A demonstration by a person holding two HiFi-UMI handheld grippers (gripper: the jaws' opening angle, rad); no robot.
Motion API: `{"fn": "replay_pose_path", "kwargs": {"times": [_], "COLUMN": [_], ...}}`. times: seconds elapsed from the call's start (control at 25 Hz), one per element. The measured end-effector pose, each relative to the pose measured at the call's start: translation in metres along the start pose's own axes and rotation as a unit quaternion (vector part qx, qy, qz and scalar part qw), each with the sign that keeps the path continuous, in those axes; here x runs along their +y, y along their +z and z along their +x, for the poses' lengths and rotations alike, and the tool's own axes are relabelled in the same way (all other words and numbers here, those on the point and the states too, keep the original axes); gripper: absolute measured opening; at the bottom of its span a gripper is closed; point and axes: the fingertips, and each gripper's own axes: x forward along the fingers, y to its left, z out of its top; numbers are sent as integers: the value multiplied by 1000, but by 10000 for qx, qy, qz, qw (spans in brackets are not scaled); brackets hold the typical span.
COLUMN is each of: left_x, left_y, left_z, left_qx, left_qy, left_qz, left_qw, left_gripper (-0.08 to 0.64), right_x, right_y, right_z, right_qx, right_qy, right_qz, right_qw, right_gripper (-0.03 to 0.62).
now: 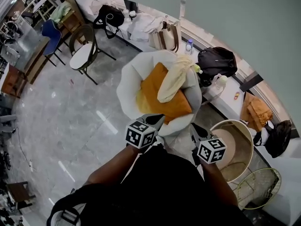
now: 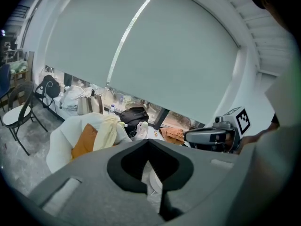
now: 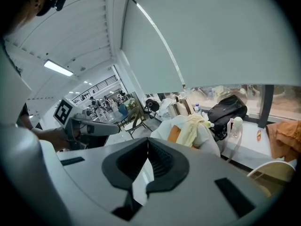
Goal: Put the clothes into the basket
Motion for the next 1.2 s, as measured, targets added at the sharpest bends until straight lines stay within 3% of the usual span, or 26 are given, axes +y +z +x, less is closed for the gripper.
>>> {"fn": "replay_pose_path", "kwargs": {"times": [0.32, 0.64, 0.88, 1.2], "left_x": [44, 72, 90, 128], "left_y": [30, 36, 43, 51], "left_z": [14, 21, 22, 40], "left_qx": [-14, 2, -141, -283], "left_qy": [-280, -326, -164, 455], "left_qz": [204, 92, -31, -550], "left_qw": [9994, 9994, 9998, 9970], "left_gripper": [0, 2, 0, 1], "right_x": [2, -4, -10, -33], "right_y": [19, 39, 47, 75], "right_z": [45, 71, 97, 137], "right_qx": [142, 245, 441, 829], "right_qy": [-245, -350, -161, 343], "right_qz": [3, -65, -199, -608], "right_qw": [9996, 9991, 9987, 9941], "right_gripper": [15, 15, 15, 15]}}
